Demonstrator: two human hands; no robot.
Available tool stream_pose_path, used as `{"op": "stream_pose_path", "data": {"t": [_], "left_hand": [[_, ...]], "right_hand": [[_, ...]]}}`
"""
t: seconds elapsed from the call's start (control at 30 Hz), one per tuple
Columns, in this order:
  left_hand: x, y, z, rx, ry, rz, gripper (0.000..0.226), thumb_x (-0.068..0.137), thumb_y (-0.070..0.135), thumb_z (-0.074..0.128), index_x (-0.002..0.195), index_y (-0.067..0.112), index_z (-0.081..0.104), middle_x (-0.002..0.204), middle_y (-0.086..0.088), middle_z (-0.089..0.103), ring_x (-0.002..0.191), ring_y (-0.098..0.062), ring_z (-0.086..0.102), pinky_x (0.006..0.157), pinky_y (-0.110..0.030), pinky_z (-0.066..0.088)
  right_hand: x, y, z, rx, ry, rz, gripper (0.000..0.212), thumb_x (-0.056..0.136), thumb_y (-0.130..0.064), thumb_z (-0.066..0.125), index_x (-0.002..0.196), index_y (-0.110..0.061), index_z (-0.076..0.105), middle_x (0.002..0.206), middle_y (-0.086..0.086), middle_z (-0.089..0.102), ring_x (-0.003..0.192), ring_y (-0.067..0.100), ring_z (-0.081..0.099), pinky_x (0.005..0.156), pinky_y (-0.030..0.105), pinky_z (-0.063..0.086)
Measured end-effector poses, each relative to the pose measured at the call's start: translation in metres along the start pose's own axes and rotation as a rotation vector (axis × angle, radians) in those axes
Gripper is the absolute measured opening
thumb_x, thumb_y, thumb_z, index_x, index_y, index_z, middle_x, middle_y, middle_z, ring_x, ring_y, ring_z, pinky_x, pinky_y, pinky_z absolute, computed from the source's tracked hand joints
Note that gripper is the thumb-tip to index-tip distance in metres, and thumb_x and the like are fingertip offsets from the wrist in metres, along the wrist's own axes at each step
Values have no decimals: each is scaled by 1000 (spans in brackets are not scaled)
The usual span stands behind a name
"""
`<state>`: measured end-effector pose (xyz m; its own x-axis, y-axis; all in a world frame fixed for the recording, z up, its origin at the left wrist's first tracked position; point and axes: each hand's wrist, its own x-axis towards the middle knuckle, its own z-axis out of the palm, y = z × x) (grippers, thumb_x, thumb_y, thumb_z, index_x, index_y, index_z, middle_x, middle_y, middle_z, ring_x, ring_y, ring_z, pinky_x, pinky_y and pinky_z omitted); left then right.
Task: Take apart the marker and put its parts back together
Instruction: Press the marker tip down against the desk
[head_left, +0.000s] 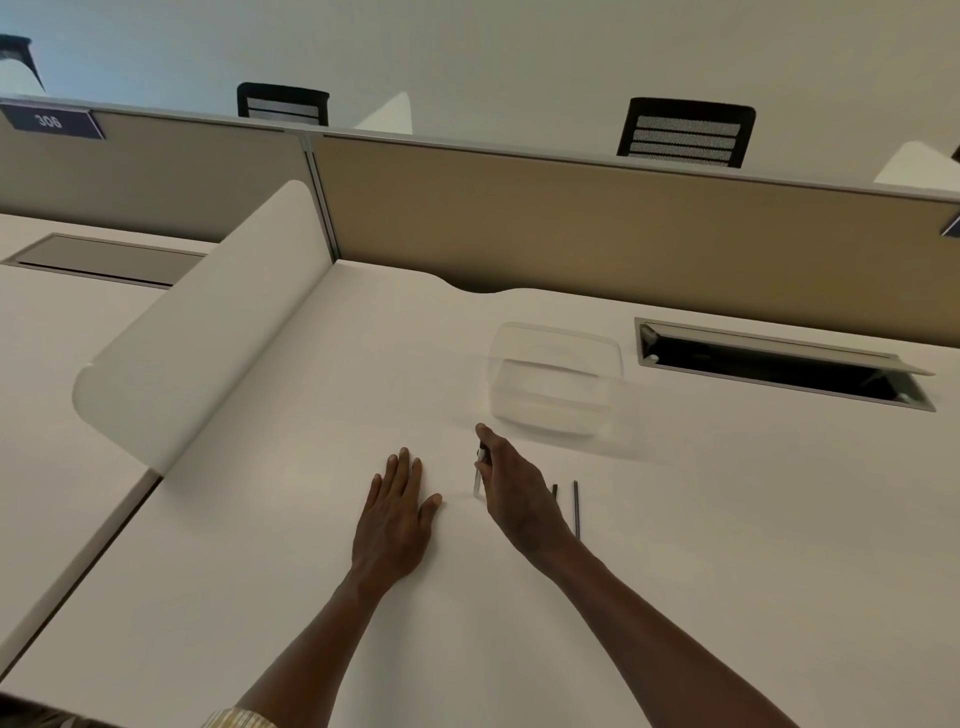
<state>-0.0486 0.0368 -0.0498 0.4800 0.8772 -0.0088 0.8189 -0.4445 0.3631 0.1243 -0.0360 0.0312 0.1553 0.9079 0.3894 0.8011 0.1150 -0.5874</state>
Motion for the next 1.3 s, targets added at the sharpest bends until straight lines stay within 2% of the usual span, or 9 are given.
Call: {"op": "stream_pose_path", "data": {"t": [0.1, 0.2, 0.47, 0.57, 0.63, 0.8, 0.97, 1.1, 1.3], "left_hand": [[0, 0, 0, -7, -1, -3, 80, 91, 60, 5, 155, 13, 11, 163, -1, -2, 150, -13, -7, 121, -31, -1], [-1, 0, 0, 2, -5, -5, 81, 90, 60, 4, 155, 13, 11, 163, -1, -3, 150, -13, -7, 121, -31, -2], [0, -1, 2, 13, -3, -8, 80, 91, 60, 5, 155, 13, 12, 164, -1, -1, 150, -13, -6, 122, -31, -1], [0, 0, 1, 15, -3, -12, 80, 91, 60, 5, 155, 14, 11, 164, -1, -2, 151, -13, -6, 121, -31, -2], [0, 0, 1, 12, -2, -13, 79, 91, 60, 5, 155, 14, 11, 164, -1, -2, 151, -13, -7, 121, -30, -2], [0, -1, 1, 7, 0, -13, 78, 92, 59, 6, 155, 14, 11, 164, 0, -2, 151, -13, -6, 122, -32, 0], [1, -1, 3, 3, -2, -12, 76, 93, 58, 7, 155, 15, 11, 164, 0, -2, 150, -12, -7, 122, -32, 0], [1, -2, 3, 7, 2, -5, 77, 93, 58, 7, 155, 13, 13, 164, -1, -1, 150, -13, -6, 122, -32, 0], [0, -2, 3, 16, 7, -7, 78, 92, 59, 6, 155, 14, 11, 164, -1, -1, 150, -13, -6, 122, -32, 0]], "right_hand": [[0, -1, 2, 2, -5, -13, 45, 96, -6, 53, 138, -12, 38, 111, 7, 66, 98, 16, 64, 84, 14, 41], [-1, -2, 2, 11, -2, -10, 44, 97, -6, 52, 139, -12, 39, 113, 7, 65, 98, 16, 63, 84, 12, 38], [-1, -2, 1, 26, 8, 15, 46, 97, -7, 52, 139, -16, 36, 113, 6, 64, 101, 15, 62, 85, 18, 44], [3, -5, -2, 27, 45, 58, 46, 96, -6, 54, 138, -15, 38, 110, 4, 64, 98, 17, 63, 83, 17, 43], [7, -8, -6, 42, 76, 57, 50, 94, -5, 56, 136, -20, 35, 109, 5, 65, 95, 17, 64, 81, 18, 44], [15, -13, -7, 71, 92, 41, 51, 94, -4, 57, 134, -24, 31, 108, 5, 64, 92, 17, 64, 80, 25, 51], [0, -7, 4, 42, -31, -3, 48, 96, -6, 53, 139, -19, 35, 115, 4, 64, 101, 15, 63, 85, 18, 46], [2, -7, 4, 36, -32, -18, 46, 96, -5, 53, 137, -15, 38, 114, 6, 64, 99, 16, 63, 85, 19, 45], [1, -7, 3, 27, -12, -6, 47, 95, -6, 55, 136, -19, 37, 113, 5, 65, 99, 14, 63, 84, 8, 36]]}}
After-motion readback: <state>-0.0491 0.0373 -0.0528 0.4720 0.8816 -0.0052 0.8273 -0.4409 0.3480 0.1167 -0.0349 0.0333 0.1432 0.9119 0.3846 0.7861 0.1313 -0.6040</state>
